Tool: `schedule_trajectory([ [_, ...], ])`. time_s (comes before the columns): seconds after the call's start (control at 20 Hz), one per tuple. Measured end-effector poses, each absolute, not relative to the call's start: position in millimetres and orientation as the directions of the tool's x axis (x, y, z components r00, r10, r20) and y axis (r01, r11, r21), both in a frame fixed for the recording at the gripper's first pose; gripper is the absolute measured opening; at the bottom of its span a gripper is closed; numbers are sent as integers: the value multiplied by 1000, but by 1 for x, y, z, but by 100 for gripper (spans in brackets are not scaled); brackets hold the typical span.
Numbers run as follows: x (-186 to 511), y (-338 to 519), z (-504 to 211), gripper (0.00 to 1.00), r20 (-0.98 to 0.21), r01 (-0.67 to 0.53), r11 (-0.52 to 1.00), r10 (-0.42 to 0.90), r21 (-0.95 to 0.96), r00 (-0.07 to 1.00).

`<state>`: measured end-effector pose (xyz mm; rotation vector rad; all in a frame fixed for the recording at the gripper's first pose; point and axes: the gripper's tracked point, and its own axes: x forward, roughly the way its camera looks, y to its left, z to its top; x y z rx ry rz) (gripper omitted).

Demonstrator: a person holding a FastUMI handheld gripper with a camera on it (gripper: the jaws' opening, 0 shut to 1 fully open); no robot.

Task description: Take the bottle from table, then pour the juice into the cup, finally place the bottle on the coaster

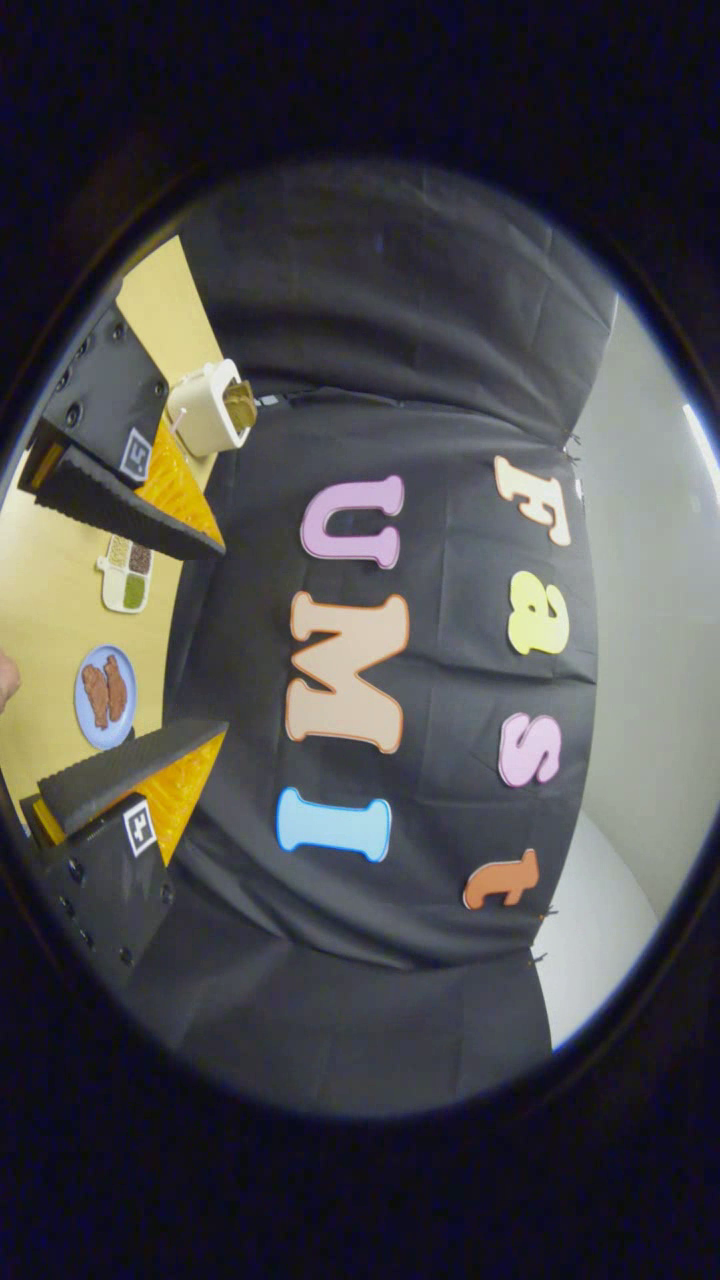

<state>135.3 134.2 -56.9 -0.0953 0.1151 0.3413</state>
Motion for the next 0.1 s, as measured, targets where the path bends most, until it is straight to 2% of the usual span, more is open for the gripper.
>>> schedule_trajectory([
  [0.1, 135, 121, -40, 98, -99, -318, 946, 311, -67, 945],
])
